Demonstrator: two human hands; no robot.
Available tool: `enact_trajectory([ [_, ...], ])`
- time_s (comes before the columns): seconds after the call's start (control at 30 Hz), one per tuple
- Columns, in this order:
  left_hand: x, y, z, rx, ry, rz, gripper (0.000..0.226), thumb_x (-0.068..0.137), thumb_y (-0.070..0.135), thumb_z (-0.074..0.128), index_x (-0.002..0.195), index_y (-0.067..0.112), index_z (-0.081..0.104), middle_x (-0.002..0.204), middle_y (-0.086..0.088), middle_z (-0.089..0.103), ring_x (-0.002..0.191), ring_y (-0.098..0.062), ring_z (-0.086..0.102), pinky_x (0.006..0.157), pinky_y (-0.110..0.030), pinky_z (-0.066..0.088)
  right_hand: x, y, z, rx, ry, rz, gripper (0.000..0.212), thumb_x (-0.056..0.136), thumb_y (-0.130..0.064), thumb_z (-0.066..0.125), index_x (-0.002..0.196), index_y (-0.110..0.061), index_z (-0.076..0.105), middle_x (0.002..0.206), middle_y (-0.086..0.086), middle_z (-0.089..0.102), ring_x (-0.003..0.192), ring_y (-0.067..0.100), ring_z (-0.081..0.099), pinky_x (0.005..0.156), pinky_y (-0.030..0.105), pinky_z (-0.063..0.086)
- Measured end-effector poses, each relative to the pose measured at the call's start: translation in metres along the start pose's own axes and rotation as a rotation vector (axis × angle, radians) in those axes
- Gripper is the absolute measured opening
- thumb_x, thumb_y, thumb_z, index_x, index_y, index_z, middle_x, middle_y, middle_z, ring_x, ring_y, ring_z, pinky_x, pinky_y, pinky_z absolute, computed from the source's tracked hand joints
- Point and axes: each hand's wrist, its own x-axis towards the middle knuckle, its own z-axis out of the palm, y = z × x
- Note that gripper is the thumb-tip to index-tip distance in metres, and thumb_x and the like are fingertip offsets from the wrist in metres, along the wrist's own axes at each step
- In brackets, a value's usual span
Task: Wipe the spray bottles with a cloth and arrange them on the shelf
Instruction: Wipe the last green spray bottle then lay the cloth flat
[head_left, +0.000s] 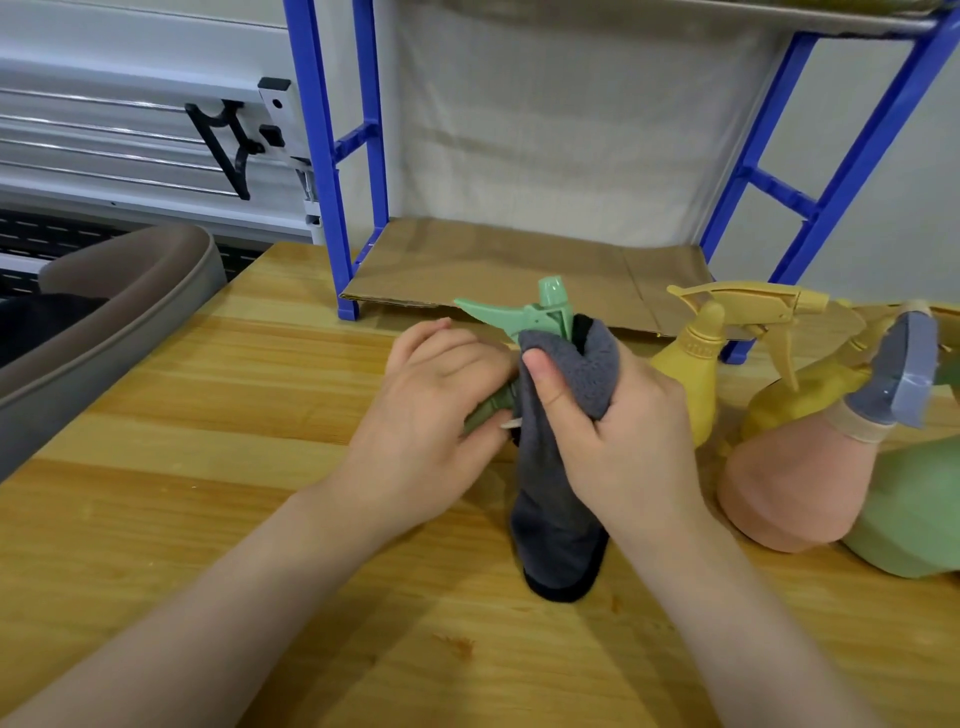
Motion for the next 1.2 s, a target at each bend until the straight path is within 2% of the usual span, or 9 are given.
enact_trajectory([
  [0.13,0.004,-0.004,-0.004,-0.035,0.088,-0.088,0.041,0.083,0.034,0.054,0.115,0.011,0.064,0.105,0.004,0.066,0.107,-0.009,0.053,0.112,-0.031,0.025,-0.001,-0.003,0.006,0.281,-0.15,0.104,0.006,0.093,-0.041,0.053,0.099,-0.042,0.051,0.091,-0.019,0.062,0.088,0.003,0.061,0.072,0.015,0.048],
  [0.3,0.006,-0.011,-0.007,-0.034,0.096,-0.113,0.043,0.083,0.043,0.056,0.112,0.013,0.065,0.104,0.015,0.054,0.107,-0.009,0.054,0.111,-0.032,0.025,0.003,-0.002,0.002,0.513,-0.312,0.264,0.018,0.087,-0.037,0.059,0.104,-0.043,0.057,0.097,-0.019,0.07,0.093,-0.001,0.065,0.08,0.025,0.055],
  [0.4,0.006,-0.01,-0.006,-0.046,0.105,-0.107,0.04,0.085,0.041,0.055,0.111,0.013,0.065,0.104,0.015,0.054,0.108,-0.009,0.052,0.11,-0.031,0.025,0.003,-0.002,0.001,0.354,-0.236,0.232,0.013,0.086,-0.046,0.058,0.097,-0.038,0.059,0.087,-0.016,0.069,0.083,0.0,0.064,0.071,0.026,0.054],
  [0.57,0.004,-0.009,-0.009,0.046,0.068,-0.08,0.043,0.091,0.04,0.048,0.119,0.011,0.064,0.112,0.002,0.066,0.114,-0.017,0.053,0.109,-0.038,0.028,0.002,-0.004,0.001,0.258,-0.169,0.259,0.038,0.086,-0.065,0.054,0.079,-0.03,0.067,0.069,-0.014,0.068,0.069,0.003,0.064,0.058,0.021,0.048],
  [0.7,0.003,-0.002,-0.007,0.056,-0.002,-0.09,0.044,0.095,0.034,0.039,0.124,0.009,0.06,0.117,-0.001,0.064,0.117,-0.02,0.052,0.108,-0.041,0.031,0.006,-0.013,-0.004,0.715,-0.271,0.569,0.035,0.074,-0.054,0.063,0.072,-0.02,0.072,0.066,-0.003,0.07,0.064,0.01,0.066,0.06,0.029,0.053],
  [0.8,0.001,-0.001,-0.003,0.018,-0.008,-0.118,0.045,0.095,0.035,0.037,0.125,0.009,0.058,0.118,-0.001,0.063,0.116,-0.018,0.051,0.106,-0.04,0.033,0.006,-0.02,-0.006,1.016,-0.344,0.772,0.021,0.07,-0.038,0.068,0.07,-0.019,0.074,0.063,0.001,0.068,0.056,0.01,0.065,0.05,0.023,0.051],
  [0.97,0.002,-0.008,-0.001,-0.016,0.085,-0.202,0.041,0.086,0.043,0.052,0.116,0.016,0.062,0.109,0.003,0.062,0.106,-0.019,0.054,0.095,-0.043,0.04,0.003,-0.026,-0.007,1.19,-0.409,0.848,0.021,0.07,-0.026,0.066,0.082,-0.009,0.069,0.059,0.003,0.064,0.049,0.012,0.061,0.045,0.021,0.048],
  [1.1,0.005,-0.012,-0.005,-0.131,0.206,-0.297,0.037,0.081,0.043,0.061,0.114,0.026,0.065,0.103,0.015,0.062,0.1,-0.004,0.053,0.093,-0.044,0.043,0.001,-0.023,-0.005,1.179,-0.468,0.846,0.035,0.077,-0.025,0.067,0.102,-0.002,0.068,0.072,0.005,0.07,0.062,0.015,0.067,0.056,0.027,0.054],
  [1.2,0.007,-0.017,-0.01,-0.32,0.254,-0.406,0.03,0.087,0.036,0.066,0.116,0.03,0.06,0.105,0.022,0.064,0.102,0.009,0.055,0.094,-0.035,0.048,0.002,-0.012,-0.003,0.905,-0.308,0.717,0.024,0.085,-0.037,0.065,0.1,-0.019,0.069,0.082,-0.006,0.075,0.082,0.009,0.072,0.073,0.025,0.056],
])
